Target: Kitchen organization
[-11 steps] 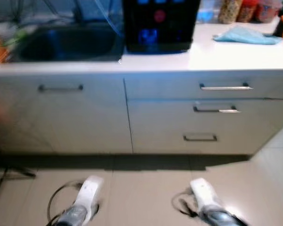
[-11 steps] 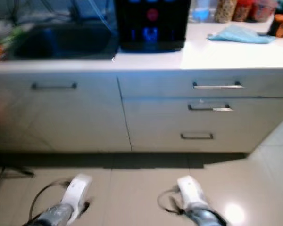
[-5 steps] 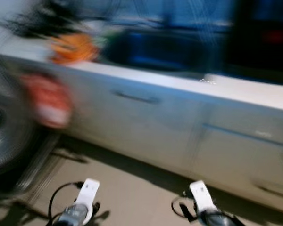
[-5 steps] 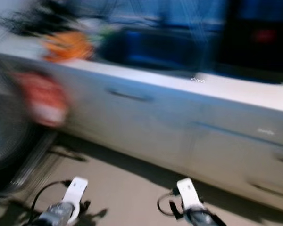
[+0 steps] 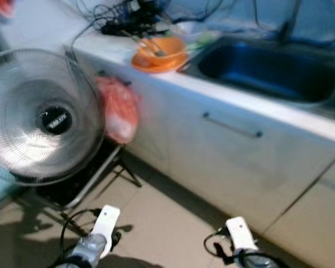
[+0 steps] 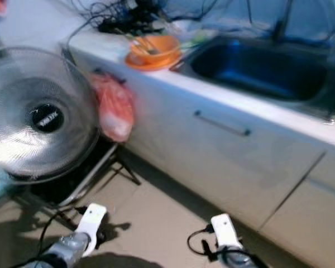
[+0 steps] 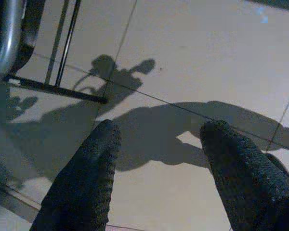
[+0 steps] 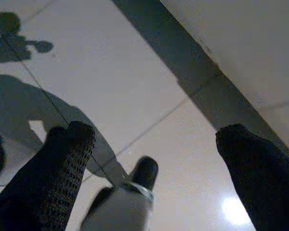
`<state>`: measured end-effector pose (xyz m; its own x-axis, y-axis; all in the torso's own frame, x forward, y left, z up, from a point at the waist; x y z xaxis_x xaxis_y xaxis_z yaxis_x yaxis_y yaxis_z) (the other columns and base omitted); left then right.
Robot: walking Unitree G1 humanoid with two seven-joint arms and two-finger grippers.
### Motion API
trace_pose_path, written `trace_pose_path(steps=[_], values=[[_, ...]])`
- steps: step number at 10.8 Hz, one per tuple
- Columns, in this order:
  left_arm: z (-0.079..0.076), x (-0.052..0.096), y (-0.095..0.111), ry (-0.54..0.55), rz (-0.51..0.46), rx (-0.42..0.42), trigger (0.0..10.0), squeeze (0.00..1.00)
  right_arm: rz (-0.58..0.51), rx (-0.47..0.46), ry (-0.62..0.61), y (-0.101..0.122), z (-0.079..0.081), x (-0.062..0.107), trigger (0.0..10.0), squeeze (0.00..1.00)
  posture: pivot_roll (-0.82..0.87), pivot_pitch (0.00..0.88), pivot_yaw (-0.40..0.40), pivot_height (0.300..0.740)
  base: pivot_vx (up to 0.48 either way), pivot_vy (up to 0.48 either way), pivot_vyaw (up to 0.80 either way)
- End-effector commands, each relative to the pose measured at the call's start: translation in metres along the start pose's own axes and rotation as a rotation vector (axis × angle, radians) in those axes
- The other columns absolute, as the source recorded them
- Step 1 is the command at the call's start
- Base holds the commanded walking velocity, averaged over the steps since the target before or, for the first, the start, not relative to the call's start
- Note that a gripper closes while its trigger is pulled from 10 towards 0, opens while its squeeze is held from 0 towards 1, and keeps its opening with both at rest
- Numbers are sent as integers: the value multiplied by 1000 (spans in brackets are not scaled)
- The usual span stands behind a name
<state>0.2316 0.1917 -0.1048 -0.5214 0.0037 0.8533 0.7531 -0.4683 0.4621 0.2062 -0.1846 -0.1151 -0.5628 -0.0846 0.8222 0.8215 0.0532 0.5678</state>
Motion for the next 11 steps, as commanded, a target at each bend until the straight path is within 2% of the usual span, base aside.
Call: trace_pose_path(steps=[1,4,8,11], values=[[-6,-1,7,-18,-17,-10,10000,0,15,-16,-18,-3,-7,1,10000,0,-129,0,87,740,0,0,-800],[-5,-1,9,-28,-24,-22,10000,0,-6,-8,-14,9,-8,0,10000,0,-132,0,90,740,0,0,-800],[-6,-1,10,-30,-20,-29,10000,0,-6,-5,-6,5,-5,1,10000,0,-134,0,92,740,0,0,-800],[-8,-1,7,-38,-15,-30,10000,0,-20,-1,2,14,-4,-1,10000,0,-136,0,91,740,0,0,-800]])
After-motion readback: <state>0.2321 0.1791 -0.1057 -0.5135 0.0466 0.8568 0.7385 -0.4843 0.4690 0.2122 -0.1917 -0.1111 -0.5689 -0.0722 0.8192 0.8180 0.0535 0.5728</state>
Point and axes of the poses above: a point about 5 cm out from each wrist's last joint towards the gripper, its own x axis pointing back from the gripper into the wrist, its own y axis along the axis of the wrist's last joint, z = x × y, the point moved 4 cm from there along -x, pointing out of the wrist towards the gripper, and after that the axes turned 11 degrees about -x, right-handed, at the moved point
